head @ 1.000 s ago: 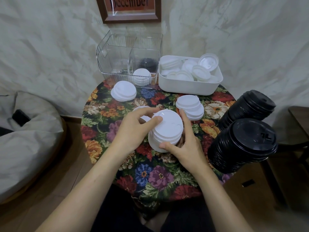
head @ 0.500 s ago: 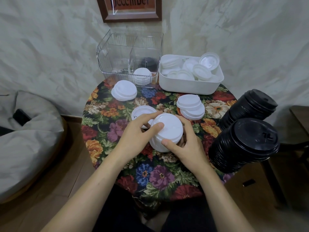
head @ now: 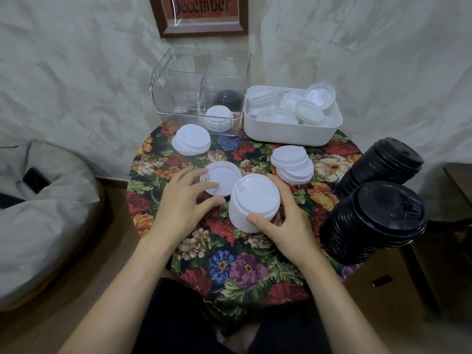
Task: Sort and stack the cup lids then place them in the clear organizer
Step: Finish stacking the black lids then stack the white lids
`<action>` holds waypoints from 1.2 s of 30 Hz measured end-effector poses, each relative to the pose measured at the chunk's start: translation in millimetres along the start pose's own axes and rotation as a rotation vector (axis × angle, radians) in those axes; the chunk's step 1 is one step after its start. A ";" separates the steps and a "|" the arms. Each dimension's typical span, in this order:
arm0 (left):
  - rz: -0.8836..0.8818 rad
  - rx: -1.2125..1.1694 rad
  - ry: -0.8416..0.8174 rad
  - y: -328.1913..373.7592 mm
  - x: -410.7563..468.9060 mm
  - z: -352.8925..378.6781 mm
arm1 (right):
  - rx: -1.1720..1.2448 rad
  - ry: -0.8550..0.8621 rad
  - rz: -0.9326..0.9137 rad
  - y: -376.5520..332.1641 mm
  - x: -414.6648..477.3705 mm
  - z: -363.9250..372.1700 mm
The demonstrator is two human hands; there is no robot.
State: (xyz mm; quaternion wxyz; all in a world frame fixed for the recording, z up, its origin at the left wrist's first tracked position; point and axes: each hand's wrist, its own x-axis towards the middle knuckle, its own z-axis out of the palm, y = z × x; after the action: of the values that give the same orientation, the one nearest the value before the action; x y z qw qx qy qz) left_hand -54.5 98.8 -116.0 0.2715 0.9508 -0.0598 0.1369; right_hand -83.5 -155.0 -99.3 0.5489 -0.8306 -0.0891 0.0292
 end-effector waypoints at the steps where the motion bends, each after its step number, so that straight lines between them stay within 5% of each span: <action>1: 0.006 -0.006 -0.012 -1.6 0.1 -0.9 | -0.001 0.000 0.001 -0.1 -0.2 0.0; 6: -0.041 -0.123 0.080 6.8 1.0 -7.6 | -0.006 -0.006 0.008 -0.9 -1.7 -0.9; 14: -0.369 -1.151 0.181 74.0 2.3 -42.6 | -0.013 -0.011 0.007 -0.4 -1.3 -0.9; 19: -0.395 -1.402 0.146 77.6 0.4 -44.5 | -0.015 -0.013 -0.001 0.6 -1.6 -1.5; 23: -0.387 -1.382 0.070 78.1 -5.4 -41.3 | -0.006 -0.011 -0.008 -0.2 -1.5 -2.1; 28: -0.234 -0.927 -0.004 76.6 -15.5 -22.1 | 0.019 -0.014 -0.027 -2.3 -2.0 -1.3; 36: -0.171 -0.743 -0.170 69.4 -18.3 -24.4 | 0.032 -0.014 -0.031 -5.1 -2.9 -1.5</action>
State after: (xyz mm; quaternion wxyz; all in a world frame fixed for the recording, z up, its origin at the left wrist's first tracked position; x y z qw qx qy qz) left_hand -90.6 53.9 -66.7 0.6018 0.7972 -0.0480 0.0035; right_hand -86.6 -155.0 -94.1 0.5618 -0.8201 -0.1055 0.0276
